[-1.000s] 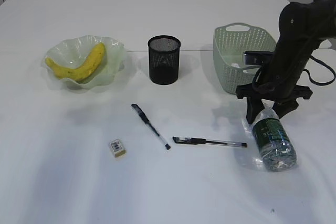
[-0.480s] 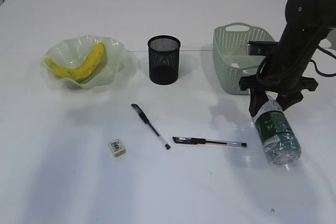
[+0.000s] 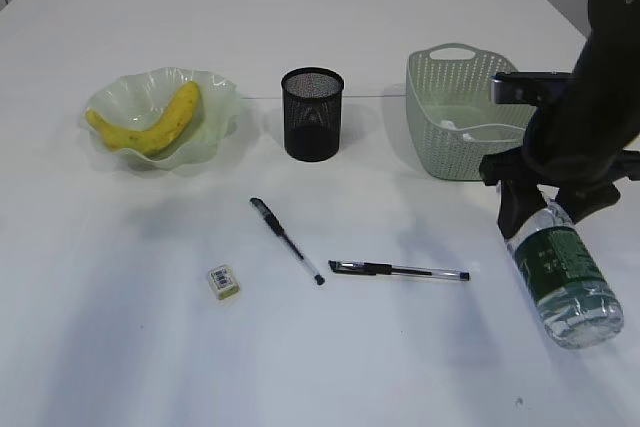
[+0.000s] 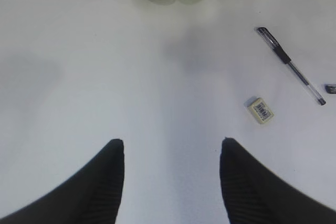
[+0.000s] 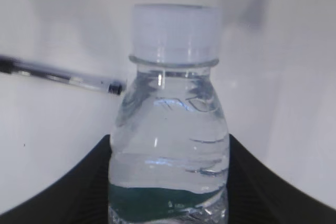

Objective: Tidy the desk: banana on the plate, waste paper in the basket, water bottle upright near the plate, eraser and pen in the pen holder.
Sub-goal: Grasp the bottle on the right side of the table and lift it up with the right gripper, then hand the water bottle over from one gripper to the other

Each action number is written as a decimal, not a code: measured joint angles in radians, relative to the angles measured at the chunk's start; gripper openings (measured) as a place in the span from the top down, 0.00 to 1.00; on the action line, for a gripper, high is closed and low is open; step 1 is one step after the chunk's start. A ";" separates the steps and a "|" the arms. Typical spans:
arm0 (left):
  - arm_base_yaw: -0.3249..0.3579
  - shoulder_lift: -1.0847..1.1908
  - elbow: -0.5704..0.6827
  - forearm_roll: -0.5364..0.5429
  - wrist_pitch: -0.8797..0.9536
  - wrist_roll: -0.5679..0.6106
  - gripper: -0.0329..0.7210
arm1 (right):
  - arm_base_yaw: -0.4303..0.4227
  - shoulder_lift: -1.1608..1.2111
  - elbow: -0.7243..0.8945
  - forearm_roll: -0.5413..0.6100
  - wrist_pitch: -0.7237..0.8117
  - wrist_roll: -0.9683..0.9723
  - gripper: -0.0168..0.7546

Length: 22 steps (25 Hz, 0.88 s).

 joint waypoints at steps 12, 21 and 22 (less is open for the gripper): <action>0.000 0.000 0.000 0.002 0.000 0.000 0.41 | 0.092 -0.433 0.265 0.012 -0.069 -0.002 0.45; 0.000 0.000 0.000 0.000 -0.025 0.000 0.41 | 0.092 -0.548 0.269 0.060 -0.108 -0.115 0.45; 0.000 0.000 0.000 0.000 -0.024 0.000 0.41 | 0.092 -0.548 0.269 0.074 -0.115 -0.145 0.45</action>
